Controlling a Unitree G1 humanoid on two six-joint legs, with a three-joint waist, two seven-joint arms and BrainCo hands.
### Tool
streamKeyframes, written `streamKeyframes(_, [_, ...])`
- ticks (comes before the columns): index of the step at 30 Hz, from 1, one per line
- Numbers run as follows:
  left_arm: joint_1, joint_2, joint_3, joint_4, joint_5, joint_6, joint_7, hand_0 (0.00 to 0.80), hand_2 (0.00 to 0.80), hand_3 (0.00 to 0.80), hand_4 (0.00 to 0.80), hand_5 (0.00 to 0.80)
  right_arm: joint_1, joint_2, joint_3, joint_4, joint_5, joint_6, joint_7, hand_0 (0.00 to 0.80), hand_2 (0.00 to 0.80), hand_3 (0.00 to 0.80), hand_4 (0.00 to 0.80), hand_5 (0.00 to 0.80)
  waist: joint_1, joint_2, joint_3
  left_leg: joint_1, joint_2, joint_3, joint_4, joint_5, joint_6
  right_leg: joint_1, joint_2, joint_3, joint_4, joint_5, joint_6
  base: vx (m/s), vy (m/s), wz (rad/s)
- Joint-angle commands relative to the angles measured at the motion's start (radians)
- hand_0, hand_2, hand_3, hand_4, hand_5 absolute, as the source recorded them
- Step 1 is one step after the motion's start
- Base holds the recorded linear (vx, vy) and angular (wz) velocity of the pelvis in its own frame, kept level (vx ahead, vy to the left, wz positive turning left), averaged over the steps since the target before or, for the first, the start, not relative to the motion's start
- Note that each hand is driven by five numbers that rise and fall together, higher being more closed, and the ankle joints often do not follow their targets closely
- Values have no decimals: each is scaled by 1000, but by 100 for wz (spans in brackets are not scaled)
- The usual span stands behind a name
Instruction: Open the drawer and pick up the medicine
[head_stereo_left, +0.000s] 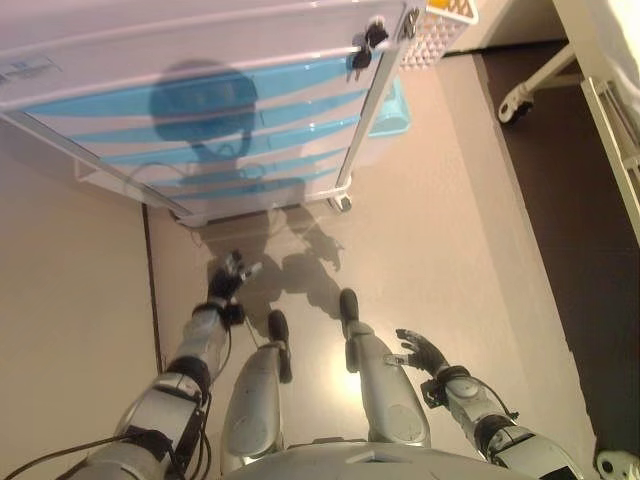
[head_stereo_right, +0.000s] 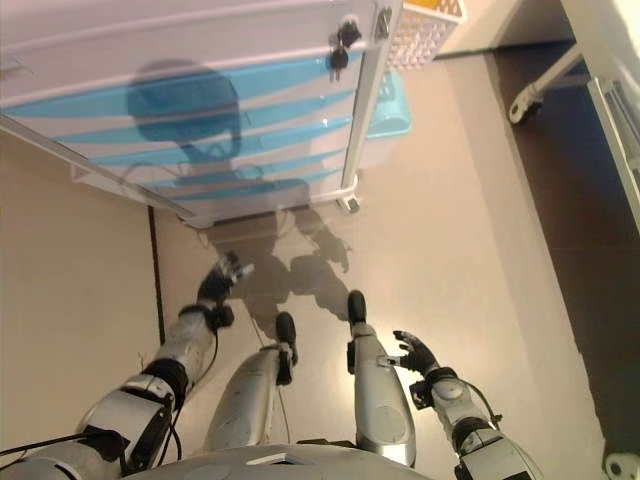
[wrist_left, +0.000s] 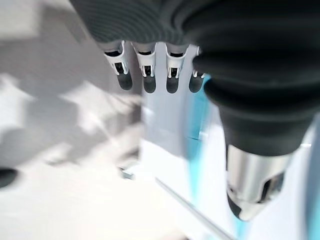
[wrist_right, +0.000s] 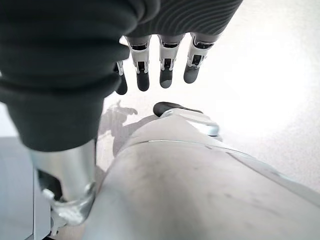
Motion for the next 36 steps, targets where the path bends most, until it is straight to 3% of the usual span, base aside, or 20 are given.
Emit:
streamKeyframes(1, [-24, 56, 52, -175, -230, -63, -124, 0, 0, 0, 0, 0, 64, -33, 53, -42, 24, -14, 15, 0, 0, 0, 0, 0, -17, -3, -8, -113, -38, 5, 54, 11, 42, -61, 3, 6, 38, 51, 1, -27, -11, -7])
streamKeyframes(7, [-116, 98, 83, -254, -363, -106, -186, 0, 0, 0, 0, 0, 67, -26, 74, -87, 40, -23, 2, 0, 0, 0, 0, 0, -35, -26, 8, -177, -37, 4, 101, -11, 44, -109, 17, 19, 31, 73, -2, -15, -16, -1])
streamKeyframes(18, [-294, 209, 121, -271, -563, -159, -310, 0, 0, 0, 0, 0, 91, -19, 105, -87, 67, -56, 23, 0, 0, 0, 0, 0, -54, -67, 14, -232, -28, 3, 183, -47, 45, -125, 32, 30, 22, 87, -8, 9, -51, -4])
streamKeyframes(24, [-348, 247, 131, -284, -624, -161, -342, 0, 0, 0, 0, 0, 107, -7, 123, -84, 72, -75, 26, 0, 0, 0, 0, 0, -52, -79, 18, -243, -25, -5, 215, -52, 47, -115, 43, 31, 20, 84, -12, 30, -44, -3])
streamKeyframes(25, [-348, 248, 130, -283, -625, -161, -343, 0, 0, 0, 0, 0, 107, -5, 123, -83, 73, -75, 26, 0, 0, 0, 0, 0, -48, -71, 13, -231, -23, -16, 215, -81, 44, -107, 49, 30, 25, 61, -10, 133, -53, -3])
streamKeyframes(36, [-438, 341, 166, -291, -829, -129, -480, 0, 0, 0, 0, 0, 141, 21, 165, -95, 89, -71, 38, 0, 0, 0, 0, 0, -32, -107, 7, -227, -21, -26, 269, -90, 50, -48, 60, 26, 11, 53, -11, 48, -65, -1])
